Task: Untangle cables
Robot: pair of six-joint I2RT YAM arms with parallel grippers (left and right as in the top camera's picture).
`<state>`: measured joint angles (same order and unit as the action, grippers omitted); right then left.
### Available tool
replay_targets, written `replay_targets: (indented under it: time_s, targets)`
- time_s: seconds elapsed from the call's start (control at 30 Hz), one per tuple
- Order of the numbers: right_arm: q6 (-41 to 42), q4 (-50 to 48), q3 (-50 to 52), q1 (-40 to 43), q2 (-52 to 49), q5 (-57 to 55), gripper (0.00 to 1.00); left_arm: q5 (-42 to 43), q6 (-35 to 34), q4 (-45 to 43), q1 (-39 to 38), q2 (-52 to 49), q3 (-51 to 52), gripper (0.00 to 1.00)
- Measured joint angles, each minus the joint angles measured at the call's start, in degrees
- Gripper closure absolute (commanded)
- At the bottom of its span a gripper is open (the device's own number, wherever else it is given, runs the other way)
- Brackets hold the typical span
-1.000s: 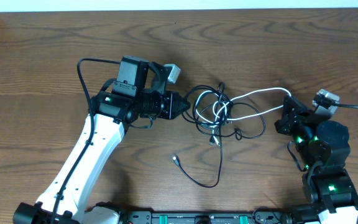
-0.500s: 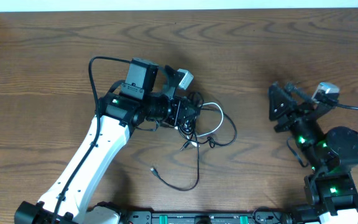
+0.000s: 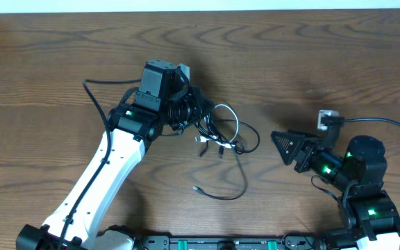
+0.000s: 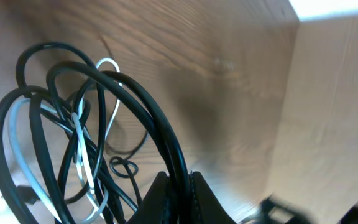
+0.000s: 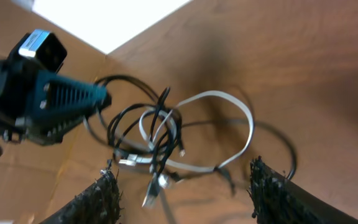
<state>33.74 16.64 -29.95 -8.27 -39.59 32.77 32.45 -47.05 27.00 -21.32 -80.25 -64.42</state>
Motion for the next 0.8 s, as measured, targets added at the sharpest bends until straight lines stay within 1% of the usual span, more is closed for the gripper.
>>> replay_targets:
  time_s: [0.1, 0.33, 0.47, 0.57, 0.6, 0.67, 0.73, 0.8]
  targets:
    - [1.1, 0.2, 0.0, -0.7, 0.0, 2.4, 0.39, -1.6, -9.3, 0.0, 0.0, 0.0, 0.0, 0.92]
    - [3.8, 0.3, 0.0, -5.0, 0.0, 6.0, 0.48, -3.0, -27.7, 0.0, 0.0, 0.0, 0.0, 0.92]
    - [6.4, 0.3, 0.0, -8.1, 0.0, 6.7, 0.56, -3.1, -36.9, 0.0, 0.0, 0.0, 0.0, 0.92]
    - [8.9, 0.8, 0.0, -10.4, 0.0, 7.0, 0.63, -3.1, -42.6, 0.0, 0.0, 0.0, 0.0, 0.92]
    - [9.8, 1.1, 0.0, -11.2, -0.1, 6.9, 0.64, -3.2, -44.4, 0.0, 0.0, 0.0, 0.0, 0.92]
    - [12.2, 1.6, 0.0, -12.9, -0.5, 6.7, 0.63, -3.3, -47.3, 0.0, 0.0, 0.0, 0.0, 0.92]
    - [14.3, 2.2, 0.0, -14.6, -1.3, 5.7, 0.60, -3.3, -49.4, 0.0, 0.0, 0.0, 0.0, 0.92]
    - [16.1, 2.2, 0.0, -16.7, -2.7, 3.5, 0.59, -3.3, -50.6, 0.0, 0.0, 0.0, 0.0, 0.92]
